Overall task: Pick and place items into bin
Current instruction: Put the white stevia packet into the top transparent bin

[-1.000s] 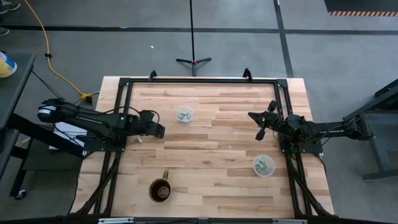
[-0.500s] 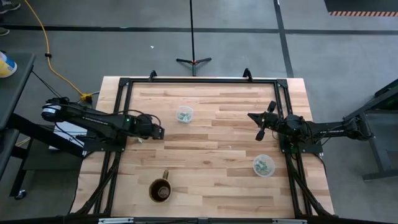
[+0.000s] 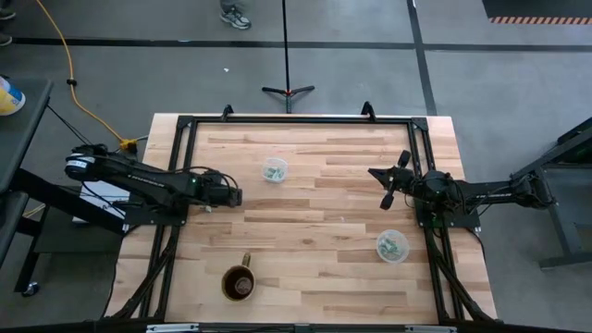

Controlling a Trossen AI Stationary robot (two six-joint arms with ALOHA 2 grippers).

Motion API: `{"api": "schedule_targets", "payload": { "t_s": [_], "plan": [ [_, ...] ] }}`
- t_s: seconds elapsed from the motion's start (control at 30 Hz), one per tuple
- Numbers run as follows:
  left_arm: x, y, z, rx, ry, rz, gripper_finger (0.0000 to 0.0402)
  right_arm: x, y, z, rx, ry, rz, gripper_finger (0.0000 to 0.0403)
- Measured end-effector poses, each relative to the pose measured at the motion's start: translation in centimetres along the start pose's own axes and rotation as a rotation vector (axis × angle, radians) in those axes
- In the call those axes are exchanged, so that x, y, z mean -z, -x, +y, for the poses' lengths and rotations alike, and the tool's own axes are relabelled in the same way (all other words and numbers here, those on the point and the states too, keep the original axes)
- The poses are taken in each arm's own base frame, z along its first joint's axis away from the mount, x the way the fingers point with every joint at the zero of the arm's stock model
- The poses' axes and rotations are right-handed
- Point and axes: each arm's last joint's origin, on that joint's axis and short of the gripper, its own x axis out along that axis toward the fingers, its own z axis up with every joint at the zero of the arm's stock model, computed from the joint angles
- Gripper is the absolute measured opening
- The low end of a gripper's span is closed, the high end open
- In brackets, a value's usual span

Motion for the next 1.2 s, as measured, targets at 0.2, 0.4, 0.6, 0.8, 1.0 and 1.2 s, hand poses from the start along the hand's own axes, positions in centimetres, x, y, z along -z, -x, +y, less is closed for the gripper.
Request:
{"api": "schedule_targets", "payload": {
  "t_s": [0.2, 0.4, 0.6, 0.8, 1.0, 1.2],
  "plan": [
    [0.1, -0.4, -0.1, -0.017, -0.011, -0.003, 0.0237, 0.0, 0.0, 0.0, 0.000, 0.002, 0.004, 0.0002],
    [0.2, -0.9, -0.3, -0.031, -0.016, -0.041, 0.0237, 0.1, 0.0, 0.0, -0.002, 0.006, 0.012, 0.0001],
    [0.3, -1.3, -0.7, -0.017, -0.010, -0.051, 0.0237, 0.1, 0.0, 0.0, -0.002, 0.006, 0.013, 0.0004],
    [0.3, -1.3, -0.7, -0.014, -0.010, -0.060, 0.0234, 0.1, 0.0, 0.0, -0.002, 0.006, 0.013, 0.0001],
    [0.3, -1.3, -0.9, 0.004, -0.036, -0.062, 0.0177, 0.1, 0.0, 0.0, -0.002, 0.006, 0.013, 0.0006],
    [0.3, -1.2, -1.2, 0.029, -0.090, -0.062, 0.0073, 0.1, 0.0, 0.0, -0.002, 0.006, 0.013, 0.0003]
  ]
}}
